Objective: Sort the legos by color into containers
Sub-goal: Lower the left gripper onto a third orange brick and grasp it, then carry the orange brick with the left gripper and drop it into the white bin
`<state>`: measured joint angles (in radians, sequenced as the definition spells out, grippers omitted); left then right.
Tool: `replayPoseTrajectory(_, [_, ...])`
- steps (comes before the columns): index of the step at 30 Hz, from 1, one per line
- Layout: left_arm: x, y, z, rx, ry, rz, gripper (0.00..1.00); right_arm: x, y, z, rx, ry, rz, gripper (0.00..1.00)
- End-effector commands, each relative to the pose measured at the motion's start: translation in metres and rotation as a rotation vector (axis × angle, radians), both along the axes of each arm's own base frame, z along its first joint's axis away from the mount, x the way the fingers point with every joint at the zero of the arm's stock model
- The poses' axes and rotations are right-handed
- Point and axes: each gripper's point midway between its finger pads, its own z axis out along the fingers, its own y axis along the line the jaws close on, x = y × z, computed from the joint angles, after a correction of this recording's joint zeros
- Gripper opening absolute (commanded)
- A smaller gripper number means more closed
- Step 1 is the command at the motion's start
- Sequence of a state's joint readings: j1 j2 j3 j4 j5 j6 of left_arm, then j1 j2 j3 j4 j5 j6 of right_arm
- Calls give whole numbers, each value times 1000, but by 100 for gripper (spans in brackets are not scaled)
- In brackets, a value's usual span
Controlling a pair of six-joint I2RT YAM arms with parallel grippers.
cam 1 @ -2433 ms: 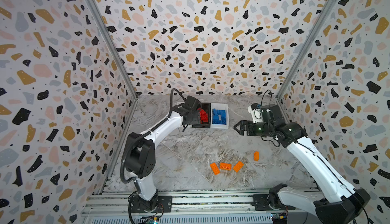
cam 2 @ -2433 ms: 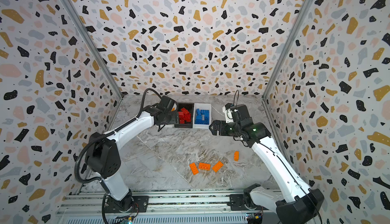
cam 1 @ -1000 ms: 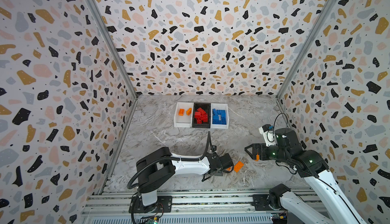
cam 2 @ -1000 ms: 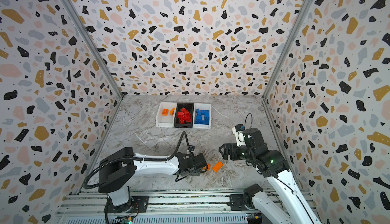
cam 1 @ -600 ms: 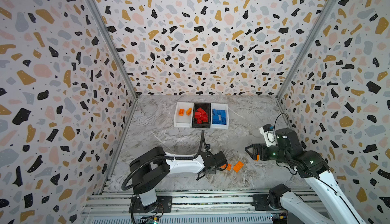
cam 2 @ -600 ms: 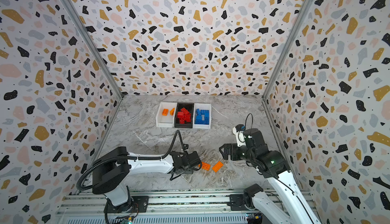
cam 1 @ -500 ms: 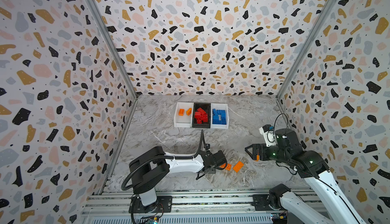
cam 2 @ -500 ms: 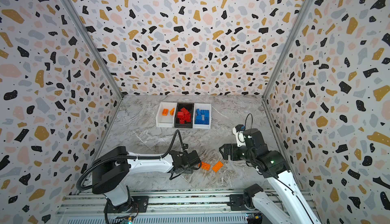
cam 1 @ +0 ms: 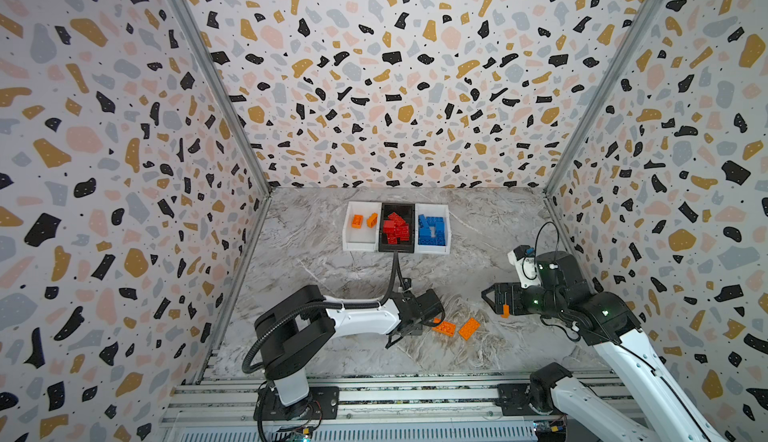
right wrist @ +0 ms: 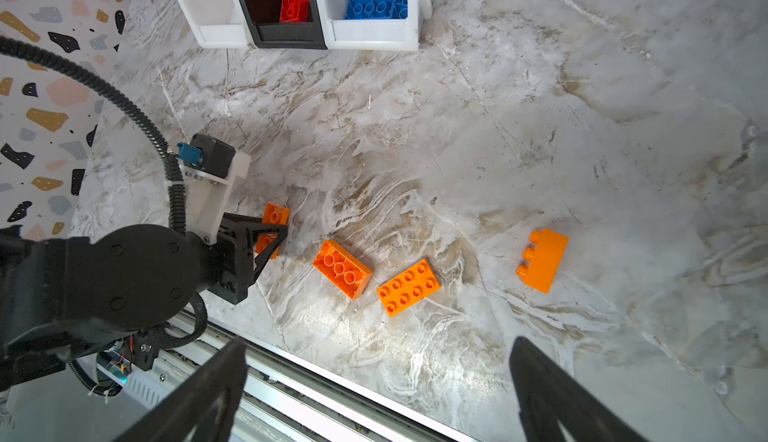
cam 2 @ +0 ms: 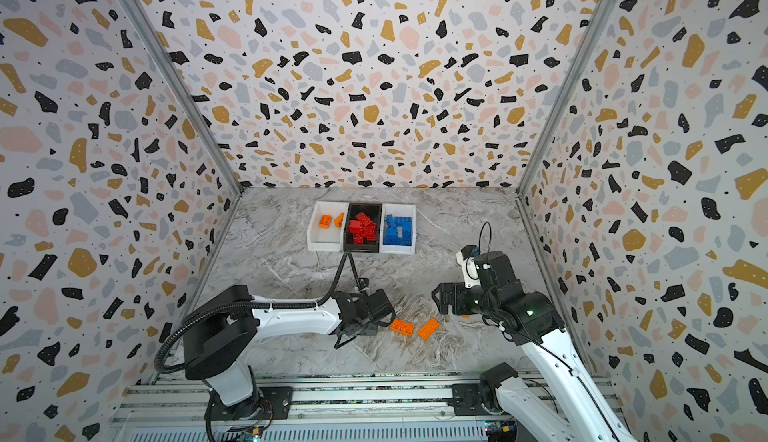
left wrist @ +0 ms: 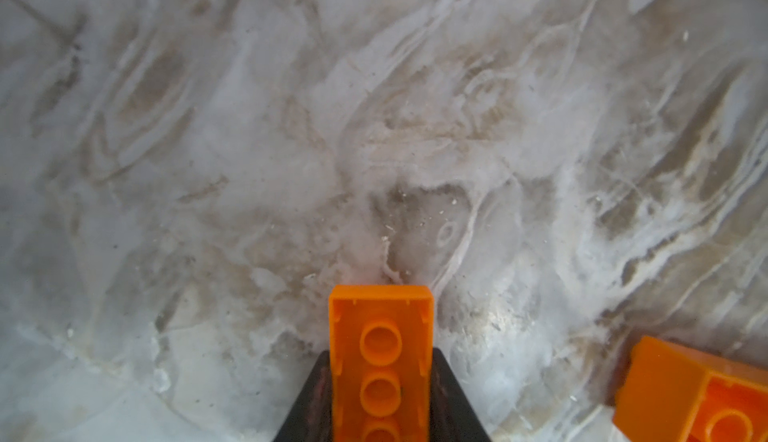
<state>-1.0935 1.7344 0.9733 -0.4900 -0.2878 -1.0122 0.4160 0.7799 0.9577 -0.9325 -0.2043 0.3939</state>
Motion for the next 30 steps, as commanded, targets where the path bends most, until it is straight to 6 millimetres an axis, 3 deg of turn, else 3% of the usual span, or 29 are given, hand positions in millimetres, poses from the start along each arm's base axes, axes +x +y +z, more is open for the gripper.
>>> replayPoseTrajectory(1, [-11,22,-10,88,76,-8,19,5,-1,11,-10,-33,2,99])
replayPoseTrajectory(6, [16,34,12,110,46,19,16,15,4,13,-15,-34,17,99])
replayPoseTrajectory(9, [46,46,35,128,9,34,16,23,9,15,-16,-33,27,99])
replayPoseTrajectory(12, [84,64,60,151,-34,61,17,33,12,16,-17,-33,31,99])
replayPoseTrajectory(20, [215,127,112,221,-127,182,18,66,25,21,-11,-18,33,99])
replayPoseTrajectory(25, [280,133,112,214,-137,199,21,91,23,25,-44,-8,14,99])
replayPoseTrajectory(30, [324,135,98,190,-113,205,21,117,18,35,-46,-9,-34,99])
